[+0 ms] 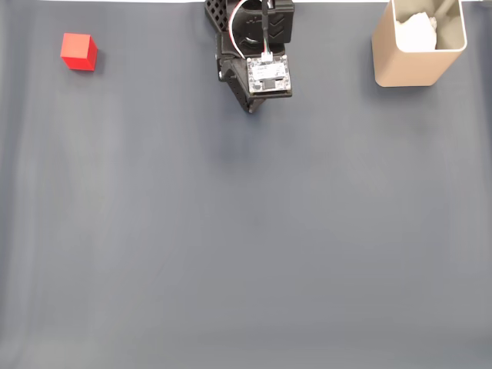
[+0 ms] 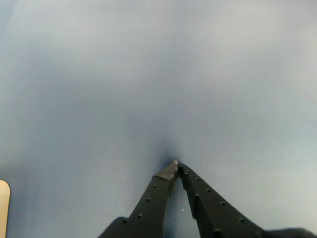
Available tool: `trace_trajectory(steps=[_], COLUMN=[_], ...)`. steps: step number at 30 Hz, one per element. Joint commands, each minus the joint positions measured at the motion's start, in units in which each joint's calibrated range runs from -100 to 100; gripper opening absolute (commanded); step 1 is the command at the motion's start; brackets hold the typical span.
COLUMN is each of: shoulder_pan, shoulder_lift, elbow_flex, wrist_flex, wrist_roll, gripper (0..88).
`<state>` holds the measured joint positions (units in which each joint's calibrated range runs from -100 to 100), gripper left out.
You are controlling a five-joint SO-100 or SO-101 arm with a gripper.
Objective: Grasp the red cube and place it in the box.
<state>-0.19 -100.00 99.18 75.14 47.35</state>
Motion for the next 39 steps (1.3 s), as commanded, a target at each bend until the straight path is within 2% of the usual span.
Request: trace_trajectory(steps=[1,18,28,39], shoulder_pan=[-0.3,-0.3,0.1,-0.3], shoulder_lift=[0.1,0.1,0.1,1.2], elbow_flex=[0.6,0.6,0.3,-5.0], wrist_flex=[0.9,-0.2,-14.3,-22.9], wrist_roll=[-0.1,0.0,-1.0,-1.5], gripper=[0.8,0.2,0.2,0.2])
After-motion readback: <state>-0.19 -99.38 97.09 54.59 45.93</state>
